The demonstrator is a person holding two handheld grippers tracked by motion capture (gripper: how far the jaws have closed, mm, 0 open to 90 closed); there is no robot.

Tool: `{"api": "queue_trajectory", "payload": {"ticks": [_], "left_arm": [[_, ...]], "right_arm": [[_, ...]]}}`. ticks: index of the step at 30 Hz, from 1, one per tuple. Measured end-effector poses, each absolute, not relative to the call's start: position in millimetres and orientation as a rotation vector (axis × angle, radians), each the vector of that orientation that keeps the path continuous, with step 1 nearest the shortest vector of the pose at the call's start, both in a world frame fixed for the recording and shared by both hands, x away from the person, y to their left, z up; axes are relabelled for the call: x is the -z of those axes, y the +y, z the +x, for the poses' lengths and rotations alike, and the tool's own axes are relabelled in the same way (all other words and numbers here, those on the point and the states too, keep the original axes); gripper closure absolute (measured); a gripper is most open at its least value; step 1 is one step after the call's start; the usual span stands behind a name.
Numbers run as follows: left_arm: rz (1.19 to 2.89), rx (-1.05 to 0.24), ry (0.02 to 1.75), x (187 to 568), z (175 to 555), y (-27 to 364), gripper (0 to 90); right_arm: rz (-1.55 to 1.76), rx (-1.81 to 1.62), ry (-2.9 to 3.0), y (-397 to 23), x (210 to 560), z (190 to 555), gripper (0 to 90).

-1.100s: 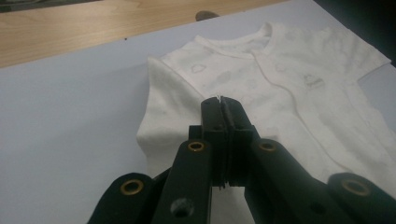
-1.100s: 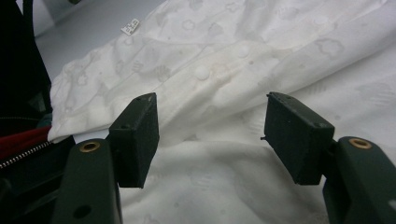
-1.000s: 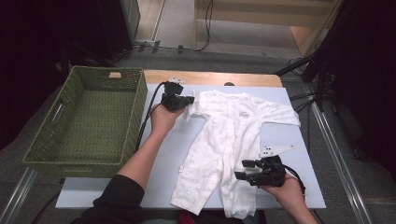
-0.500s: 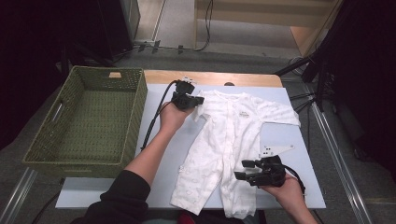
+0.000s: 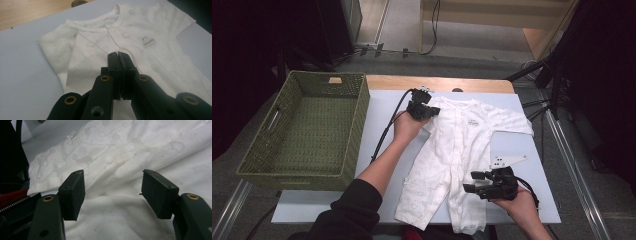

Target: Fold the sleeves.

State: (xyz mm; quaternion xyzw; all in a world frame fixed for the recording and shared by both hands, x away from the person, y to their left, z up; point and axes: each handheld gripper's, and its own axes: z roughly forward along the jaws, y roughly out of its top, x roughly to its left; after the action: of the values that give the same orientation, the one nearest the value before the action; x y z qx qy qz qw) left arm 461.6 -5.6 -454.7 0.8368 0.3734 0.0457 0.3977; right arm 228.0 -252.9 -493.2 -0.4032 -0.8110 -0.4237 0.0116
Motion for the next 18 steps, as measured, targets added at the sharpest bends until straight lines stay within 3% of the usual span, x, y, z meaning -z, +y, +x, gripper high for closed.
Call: {"api": "queue_trajectory", "payload": {"ticks": [7, 13, 18], "left_arm": [[2.097, -0.042, 0.924, 464.6, 462.4, -15.6, 86.9], [2.081, -0.001, 0.908, 463.0, 463.5, -13.1, 60.5], [2.11, 0.018, 0.913, 461.9, 466.7, -4.3, 48.1]], "right_arm": [[-1.253, 1.323, -2.53, -253.4, 493.4, 228.0, 33.9], [-1.252, 1.321, -2.531, -253.5, 493.7, 228.0, 33.9], [-1.251, 1.319, -2.533, -253.3, 493.8, 228.1, 33.9]]}}
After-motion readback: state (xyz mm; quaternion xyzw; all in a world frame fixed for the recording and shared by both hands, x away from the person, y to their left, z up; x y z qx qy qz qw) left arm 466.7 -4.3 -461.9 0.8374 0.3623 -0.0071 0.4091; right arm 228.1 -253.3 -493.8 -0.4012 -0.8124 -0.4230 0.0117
